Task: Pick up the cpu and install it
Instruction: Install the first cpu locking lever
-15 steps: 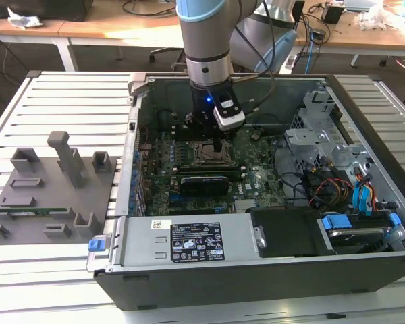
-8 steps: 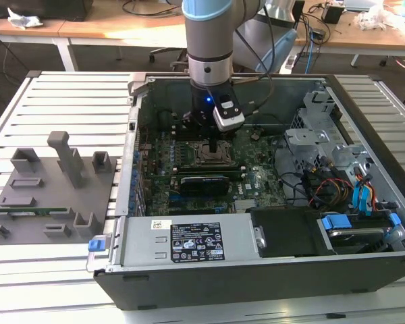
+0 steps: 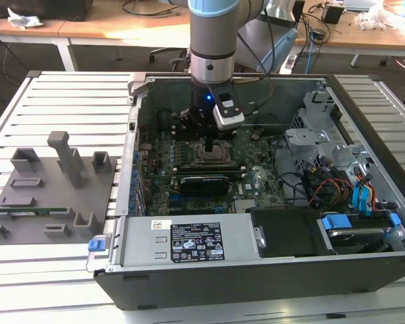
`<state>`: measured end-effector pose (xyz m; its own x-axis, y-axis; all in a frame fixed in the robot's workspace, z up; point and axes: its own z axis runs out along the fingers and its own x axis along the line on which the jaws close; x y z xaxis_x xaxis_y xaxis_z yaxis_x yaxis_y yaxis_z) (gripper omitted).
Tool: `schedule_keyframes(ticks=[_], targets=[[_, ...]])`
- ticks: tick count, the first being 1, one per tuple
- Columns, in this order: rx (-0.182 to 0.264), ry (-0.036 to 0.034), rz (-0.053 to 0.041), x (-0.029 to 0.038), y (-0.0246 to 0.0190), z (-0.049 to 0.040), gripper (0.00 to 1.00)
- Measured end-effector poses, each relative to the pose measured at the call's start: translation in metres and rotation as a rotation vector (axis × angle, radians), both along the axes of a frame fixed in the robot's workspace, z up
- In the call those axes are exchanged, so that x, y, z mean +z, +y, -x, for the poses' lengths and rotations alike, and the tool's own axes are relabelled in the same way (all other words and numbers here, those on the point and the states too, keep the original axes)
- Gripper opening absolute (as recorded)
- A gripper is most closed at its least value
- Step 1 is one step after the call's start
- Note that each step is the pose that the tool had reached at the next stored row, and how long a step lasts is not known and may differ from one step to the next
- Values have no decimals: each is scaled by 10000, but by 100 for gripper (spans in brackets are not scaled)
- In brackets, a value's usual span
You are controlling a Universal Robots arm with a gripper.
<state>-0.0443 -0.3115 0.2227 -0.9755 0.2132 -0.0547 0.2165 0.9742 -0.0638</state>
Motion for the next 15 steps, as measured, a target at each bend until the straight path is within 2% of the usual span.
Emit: schedule_keyframes(ticks=[7,8,11,15], targets=[[2,-1,-13,171,0,0,11],[4,-2,-20,172,0,-5,11],[118,-1,-27,174,-1,-107,11],[147,-1,-30,211,0,-114,11]])
